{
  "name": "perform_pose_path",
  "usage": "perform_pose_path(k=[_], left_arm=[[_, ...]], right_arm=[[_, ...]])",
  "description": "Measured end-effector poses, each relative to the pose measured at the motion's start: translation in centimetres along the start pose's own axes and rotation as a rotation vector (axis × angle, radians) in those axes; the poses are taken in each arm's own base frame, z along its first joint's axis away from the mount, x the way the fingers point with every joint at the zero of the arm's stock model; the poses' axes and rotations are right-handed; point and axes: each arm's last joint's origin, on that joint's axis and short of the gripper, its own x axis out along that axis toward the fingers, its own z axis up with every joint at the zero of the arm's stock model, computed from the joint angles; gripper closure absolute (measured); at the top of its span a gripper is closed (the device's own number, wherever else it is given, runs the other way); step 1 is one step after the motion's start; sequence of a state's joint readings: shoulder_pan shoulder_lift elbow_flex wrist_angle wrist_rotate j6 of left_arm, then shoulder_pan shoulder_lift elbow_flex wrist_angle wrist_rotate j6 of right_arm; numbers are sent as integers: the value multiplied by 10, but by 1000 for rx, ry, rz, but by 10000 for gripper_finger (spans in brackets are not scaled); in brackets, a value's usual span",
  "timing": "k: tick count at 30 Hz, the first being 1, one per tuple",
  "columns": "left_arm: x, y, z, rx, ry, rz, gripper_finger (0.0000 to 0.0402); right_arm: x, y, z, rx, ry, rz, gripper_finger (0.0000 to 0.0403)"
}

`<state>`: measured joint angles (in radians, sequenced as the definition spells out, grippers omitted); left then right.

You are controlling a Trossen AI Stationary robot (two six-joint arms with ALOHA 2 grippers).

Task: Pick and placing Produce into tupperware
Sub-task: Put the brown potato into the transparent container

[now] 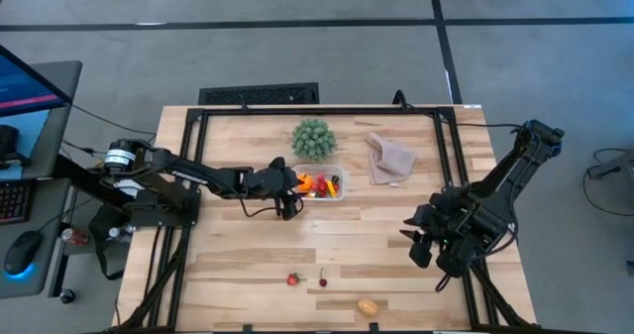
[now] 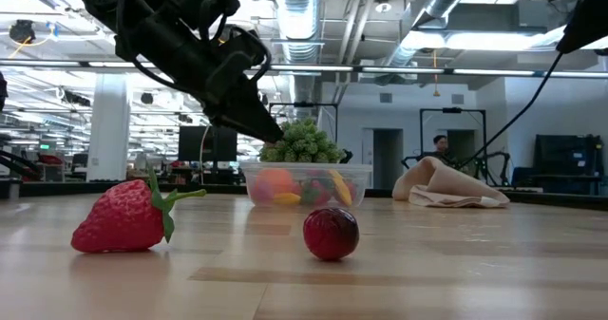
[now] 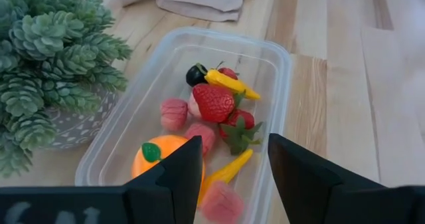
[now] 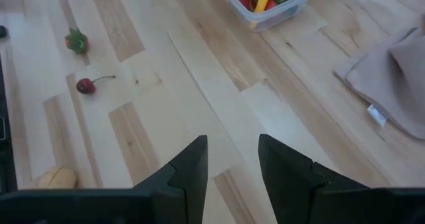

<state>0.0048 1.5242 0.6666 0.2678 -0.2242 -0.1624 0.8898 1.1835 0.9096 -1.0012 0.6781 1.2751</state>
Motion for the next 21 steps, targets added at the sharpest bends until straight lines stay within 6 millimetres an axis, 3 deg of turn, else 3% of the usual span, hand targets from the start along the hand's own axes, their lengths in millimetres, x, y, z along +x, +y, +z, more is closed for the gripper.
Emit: perform_pose_path(k=[7,12,21], left_arm=[[-1,-2,10,-127,-89,-87,237],[0,-2,6,-218,-40,-91,237],[-1,-1,-13,-236,166,-112,237]], right_arm=[[2,1,3,24,-6,5,277],[2,5,6,66,-21,46,277],[1,49,-10,70,-1,307,277]])
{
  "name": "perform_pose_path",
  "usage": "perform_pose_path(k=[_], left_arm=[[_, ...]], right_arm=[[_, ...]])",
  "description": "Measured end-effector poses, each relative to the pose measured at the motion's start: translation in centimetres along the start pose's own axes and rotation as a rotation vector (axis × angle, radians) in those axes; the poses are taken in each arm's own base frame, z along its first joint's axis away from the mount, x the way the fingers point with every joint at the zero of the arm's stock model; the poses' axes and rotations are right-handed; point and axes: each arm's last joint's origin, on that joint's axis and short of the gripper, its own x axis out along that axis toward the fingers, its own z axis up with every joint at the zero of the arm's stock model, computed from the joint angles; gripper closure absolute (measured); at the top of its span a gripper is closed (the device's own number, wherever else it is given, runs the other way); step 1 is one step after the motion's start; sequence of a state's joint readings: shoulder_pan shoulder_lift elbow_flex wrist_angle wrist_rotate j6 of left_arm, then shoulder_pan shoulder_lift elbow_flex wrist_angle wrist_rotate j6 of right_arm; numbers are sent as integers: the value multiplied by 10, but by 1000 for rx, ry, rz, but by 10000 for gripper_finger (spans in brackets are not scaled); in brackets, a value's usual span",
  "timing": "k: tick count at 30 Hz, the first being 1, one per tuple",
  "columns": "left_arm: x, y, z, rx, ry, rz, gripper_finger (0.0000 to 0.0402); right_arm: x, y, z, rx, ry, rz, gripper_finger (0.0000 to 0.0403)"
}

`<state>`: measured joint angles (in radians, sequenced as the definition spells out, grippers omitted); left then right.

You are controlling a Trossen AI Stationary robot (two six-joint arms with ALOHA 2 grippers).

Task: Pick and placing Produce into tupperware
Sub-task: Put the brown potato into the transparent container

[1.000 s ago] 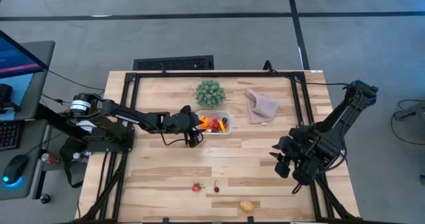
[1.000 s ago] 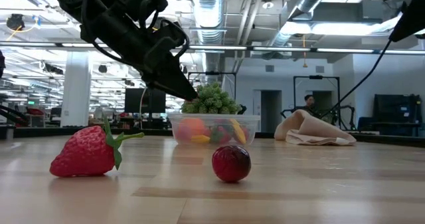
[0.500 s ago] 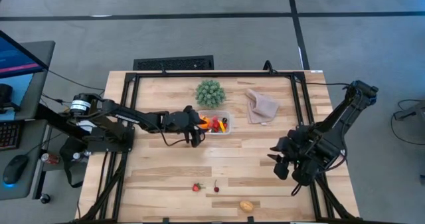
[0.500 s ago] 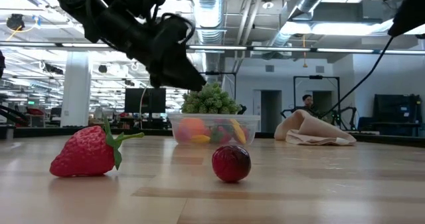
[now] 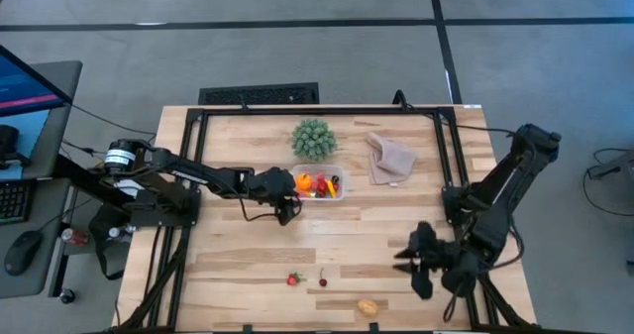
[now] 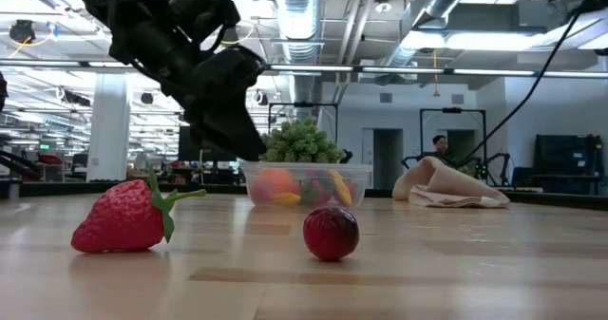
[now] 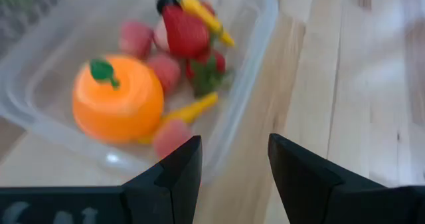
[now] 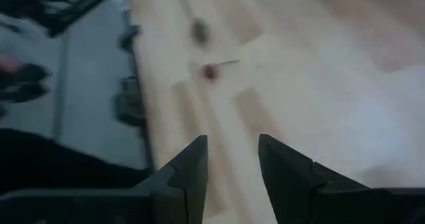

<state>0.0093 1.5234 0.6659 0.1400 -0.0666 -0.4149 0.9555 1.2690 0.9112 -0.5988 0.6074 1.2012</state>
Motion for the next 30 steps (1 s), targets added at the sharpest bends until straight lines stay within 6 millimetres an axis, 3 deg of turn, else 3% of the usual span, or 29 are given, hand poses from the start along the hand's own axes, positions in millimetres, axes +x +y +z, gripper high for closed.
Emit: perform_pose_path(k=[8,16,21,30], left_arm=[[0,1,-2,2,19,5,237],[0,1,-2,30,22,6,237],[0,1,-3,56,31,8,237],[0,3,-6,70,67,26,237]], right_arm=[[35,40,-23,101,42,207,251],[70,52,-29,335,104,264,181],[86,61,-28,376,176,253,159],[102,64,-16,425,310,63,157]])
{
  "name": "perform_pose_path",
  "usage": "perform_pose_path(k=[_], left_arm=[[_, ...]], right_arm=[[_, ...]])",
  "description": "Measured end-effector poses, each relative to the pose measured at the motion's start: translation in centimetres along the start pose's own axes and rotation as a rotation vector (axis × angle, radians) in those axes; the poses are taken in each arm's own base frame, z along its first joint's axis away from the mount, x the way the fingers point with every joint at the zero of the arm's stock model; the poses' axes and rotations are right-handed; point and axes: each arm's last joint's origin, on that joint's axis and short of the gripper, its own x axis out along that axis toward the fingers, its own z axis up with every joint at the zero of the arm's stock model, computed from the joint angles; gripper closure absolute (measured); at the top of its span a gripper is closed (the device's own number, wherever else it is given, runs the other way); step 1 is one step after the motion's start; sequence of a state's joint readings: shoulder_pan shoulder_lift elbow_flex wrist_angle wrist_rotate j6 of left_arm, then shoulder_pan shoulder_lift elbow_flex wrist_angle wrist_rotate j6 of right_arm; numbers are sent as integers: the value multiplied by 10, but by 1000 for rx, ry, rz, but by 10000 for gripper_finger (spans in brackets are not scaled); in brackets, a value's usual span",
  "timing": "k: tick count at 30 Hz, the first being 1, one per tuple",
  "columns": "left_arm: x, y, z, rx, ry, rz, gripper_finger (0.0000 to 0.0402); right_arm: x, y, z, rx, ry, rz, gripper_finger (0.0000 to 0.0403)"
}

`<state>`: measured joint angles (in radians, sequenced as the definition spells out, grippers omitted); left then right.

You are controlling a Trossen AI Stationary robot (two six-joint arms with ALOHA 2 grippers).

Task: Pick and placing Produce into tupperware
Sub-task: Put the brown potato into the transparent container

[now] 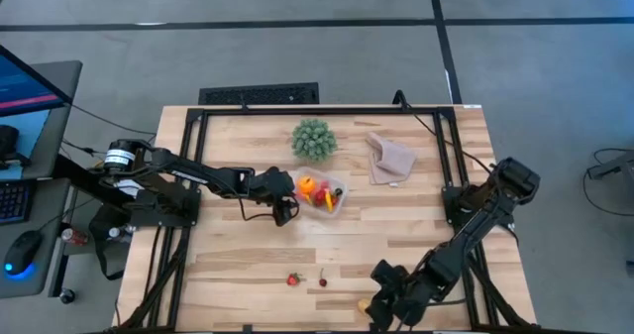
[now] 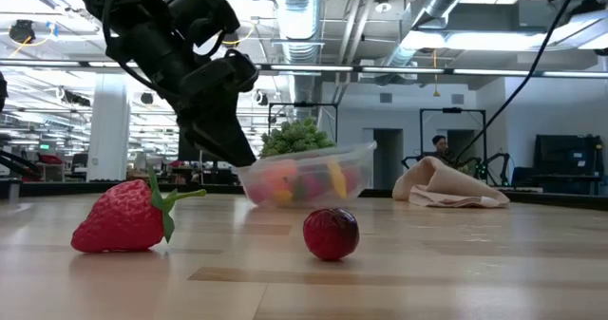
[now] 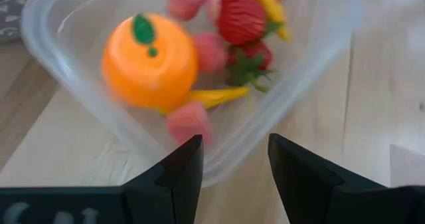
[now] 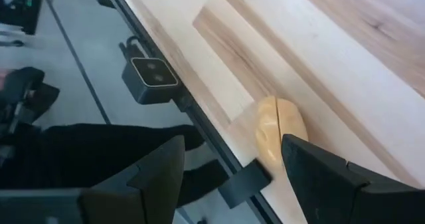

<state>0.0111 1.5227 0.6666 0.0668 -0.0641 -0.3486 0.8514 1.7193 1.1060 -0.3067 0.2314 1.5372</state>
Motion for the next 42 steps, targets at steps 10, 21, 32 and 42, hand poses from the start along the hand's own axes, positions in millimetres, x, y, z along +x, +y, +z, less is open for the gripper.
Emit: perform_pose_path(k=[10,21,32,42], left_arm=[[0,1,-2,17,16,16,237],[-1,-4,7,43,-65,-54,237],[-22,-19,47,141,-159,-154,237],[-102,-25,59,293,-83,-201,237]], right_arm=[[-2,1,14,39,55,-83,157],[-1,-1,18,33,50,-101,157],[-3,-2,12,28,64,-123,157],[-5,-1,3,20,117,-108,157]])
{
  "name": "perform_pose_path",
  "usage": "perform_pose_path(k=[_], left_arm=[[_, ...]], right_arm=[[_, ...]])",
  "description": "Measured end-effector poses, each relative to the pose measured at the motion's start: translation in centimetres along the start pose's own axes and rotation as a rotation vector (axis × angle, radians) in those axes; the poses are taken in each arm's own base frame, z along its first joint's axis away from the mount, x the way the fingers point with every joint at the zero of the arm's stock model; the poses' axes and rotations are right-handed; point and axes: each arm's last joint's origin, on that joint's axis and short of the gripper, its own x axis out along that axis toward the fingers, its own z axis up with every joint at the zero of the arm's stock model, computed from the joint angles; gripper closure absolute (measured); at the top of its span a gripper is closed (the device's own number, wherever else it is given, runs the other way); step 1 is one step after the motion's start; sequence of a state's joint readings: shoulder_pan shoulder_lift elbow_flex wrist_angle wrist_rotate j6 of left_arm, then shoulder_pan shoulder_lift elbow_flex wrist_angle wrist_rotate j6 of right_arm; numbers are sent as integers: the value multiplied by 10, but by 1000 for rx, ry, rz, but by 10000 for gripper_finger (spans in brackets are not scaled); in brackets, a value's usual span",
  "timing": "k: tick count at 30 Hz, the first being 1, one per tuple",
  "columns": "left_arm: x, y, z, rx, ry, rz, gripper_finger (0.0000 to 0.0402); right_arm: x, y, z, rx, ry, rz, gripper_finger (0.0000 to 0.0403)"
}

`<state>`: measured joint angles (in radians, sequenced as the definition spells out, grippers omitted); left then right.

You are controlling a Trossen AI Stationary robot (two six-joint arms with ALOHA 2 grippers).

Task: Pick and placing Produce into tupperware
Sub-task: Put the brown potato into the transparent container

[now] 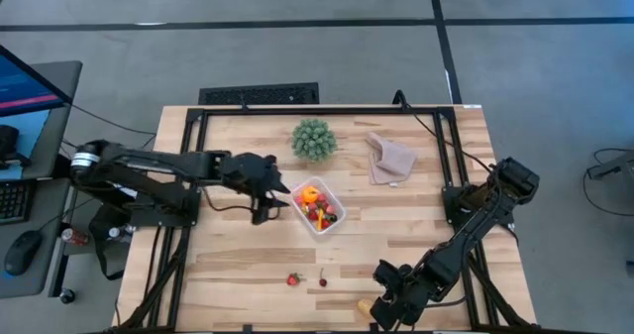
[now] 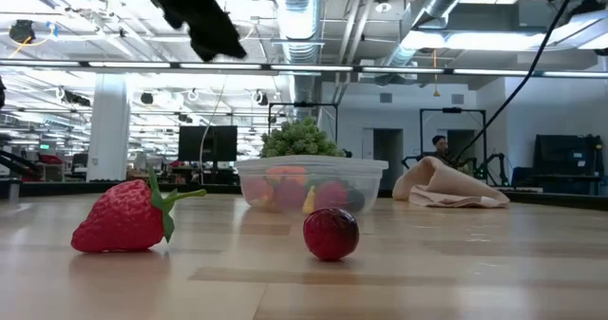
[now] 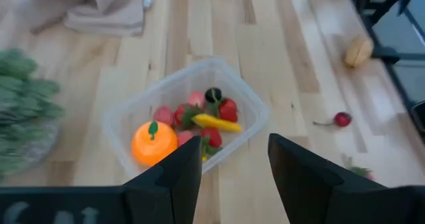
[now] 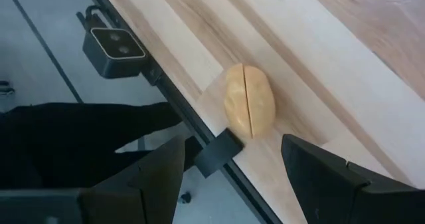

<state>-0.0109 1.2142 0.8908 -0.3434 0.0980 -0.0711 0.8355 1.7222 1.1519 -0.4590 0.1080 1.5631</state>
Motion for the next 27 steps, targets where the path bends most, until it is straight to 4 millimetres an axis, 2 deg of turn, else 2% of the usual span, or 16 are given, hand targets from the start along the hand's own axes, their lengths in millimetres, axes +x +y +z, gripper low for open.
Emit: perform_pose_path(k=[8,13,21,27], left_arm=[[-70,-4,-7,-19,-68,86,237],[-101,-4,-16,-52,-104,159,237],[-129,-5,-30,-107,-124,189,237],[-136,-5,-34,-124,-129,190,237]], right_arm=[[1,4,12,-49,9,39,157],[2,3,18,-81,6,31,160],[2,0,23,-63,43,14,180],[1,12,27,-38,13,120,196]])
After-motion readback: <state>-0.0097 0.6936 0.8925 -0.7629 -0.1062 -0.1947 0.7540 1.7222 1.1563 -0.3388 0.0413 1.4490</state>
